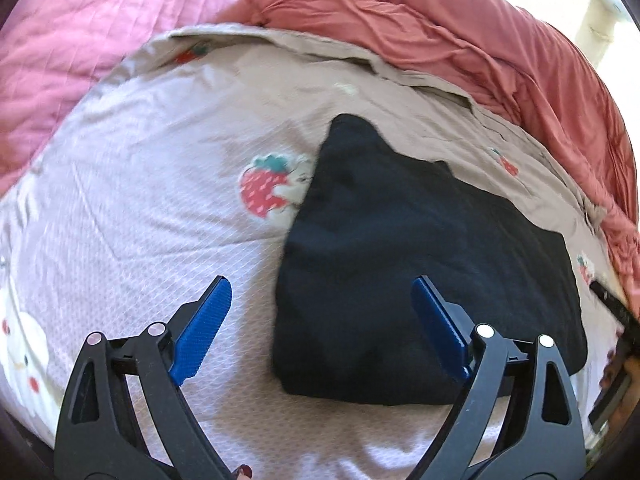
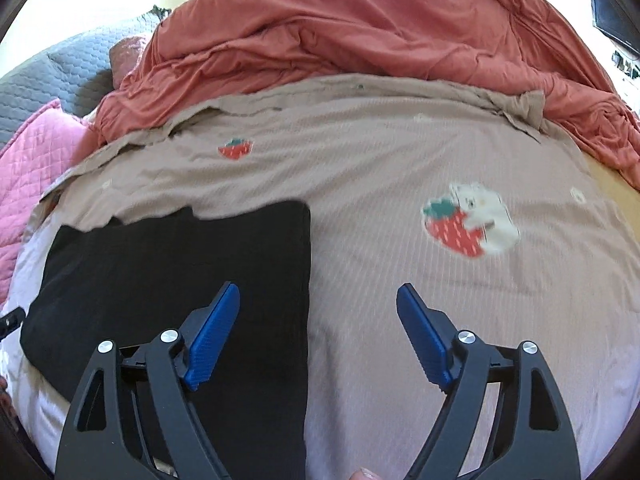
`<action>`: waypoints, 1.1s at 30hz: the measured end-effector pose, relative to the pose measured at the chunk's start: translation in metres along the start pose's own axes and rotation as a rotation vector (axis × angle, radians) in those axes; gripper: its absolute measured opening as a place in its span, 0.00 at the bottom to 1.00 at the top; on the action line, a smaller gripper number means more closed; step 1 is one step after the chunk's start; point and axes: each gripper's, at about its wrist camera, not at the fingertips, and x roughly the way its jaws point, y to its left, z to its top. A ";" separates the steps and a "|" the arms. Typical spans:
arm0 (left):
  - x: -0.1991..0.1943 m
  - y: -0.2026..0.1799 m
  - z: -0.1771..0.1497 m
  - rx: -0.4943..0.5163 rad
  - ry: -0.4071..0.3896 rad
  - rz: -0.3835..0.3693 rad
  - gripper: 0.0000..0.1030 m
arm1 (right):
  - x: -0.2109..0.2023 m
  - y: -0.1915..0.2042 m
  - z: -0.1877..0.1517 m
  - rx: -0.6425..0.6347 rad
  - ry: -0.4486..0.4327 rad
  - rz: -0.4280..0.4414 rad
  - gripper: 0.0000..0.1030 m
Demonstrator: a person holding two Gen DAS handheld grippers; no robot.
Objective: Fold small clothes
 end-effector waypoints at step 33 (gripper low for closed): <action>0.048 -0.002 0.042 -0.038 0.018 -0.043 0.08 | 0.028 0.007 -0.015 0.060 0.074 0.189 0.09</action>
